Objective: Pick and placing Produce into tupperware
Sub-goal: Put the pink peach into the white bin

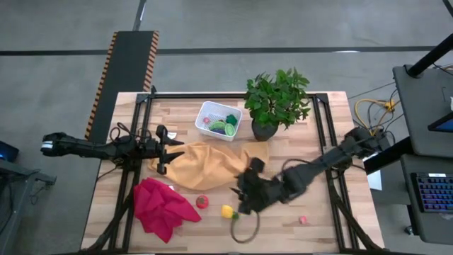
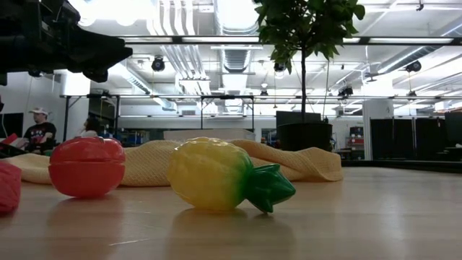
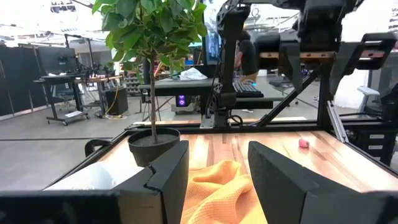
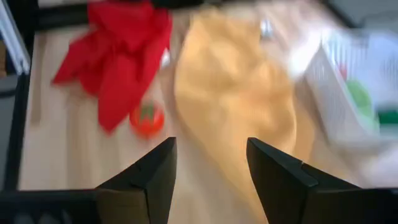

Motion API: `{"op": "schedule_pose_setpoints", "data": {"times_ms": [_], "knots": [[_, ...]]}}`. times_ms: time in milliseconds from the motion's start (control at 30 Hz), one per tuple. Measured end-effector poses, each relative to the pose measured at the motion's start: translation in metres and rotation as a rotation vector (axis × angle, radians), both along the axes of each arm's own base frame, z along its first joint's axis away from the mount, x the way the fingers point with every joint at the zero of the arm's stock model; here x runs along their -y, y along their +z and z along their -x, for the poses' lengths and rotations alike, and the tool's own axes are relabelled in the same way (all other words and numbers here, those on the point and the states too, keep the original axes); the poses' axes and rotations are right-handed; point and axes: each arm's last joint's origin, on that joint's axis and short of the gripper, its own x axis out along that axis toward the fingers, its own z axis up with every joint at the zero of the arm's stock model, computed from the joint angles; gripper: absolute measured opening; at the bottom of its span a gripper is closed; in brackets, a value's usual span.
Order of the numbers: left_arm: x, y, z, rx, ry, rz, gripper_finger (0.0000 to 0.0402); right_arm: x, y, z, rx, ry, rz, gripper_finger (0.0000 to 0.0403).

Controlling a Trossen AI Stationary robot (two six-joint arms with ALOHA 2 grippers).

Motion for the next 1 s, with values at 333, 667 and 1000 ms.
{"op": "schedule_pose_setpoints", "data": {"times_ms": [333,667,1000], "knots": [[0.000,0.000,0.000,0.002,0.001,0.000,0.0152,-0.041,-0.017,0.083,-0.237,-0.312,-0.166,0.0183],[0.000,0.000,0.000,0.000,0.000,0.000,0.0152,-0.078,-0.040,0.144,-0.382,-0.630,-0.453,0.0183],[0.000,0.000,0.000,0.000,0.001,0.000,0.0152,-0.097,-0.089,0.177,-0.441,-0.776,-0.642,0.0183]]}}
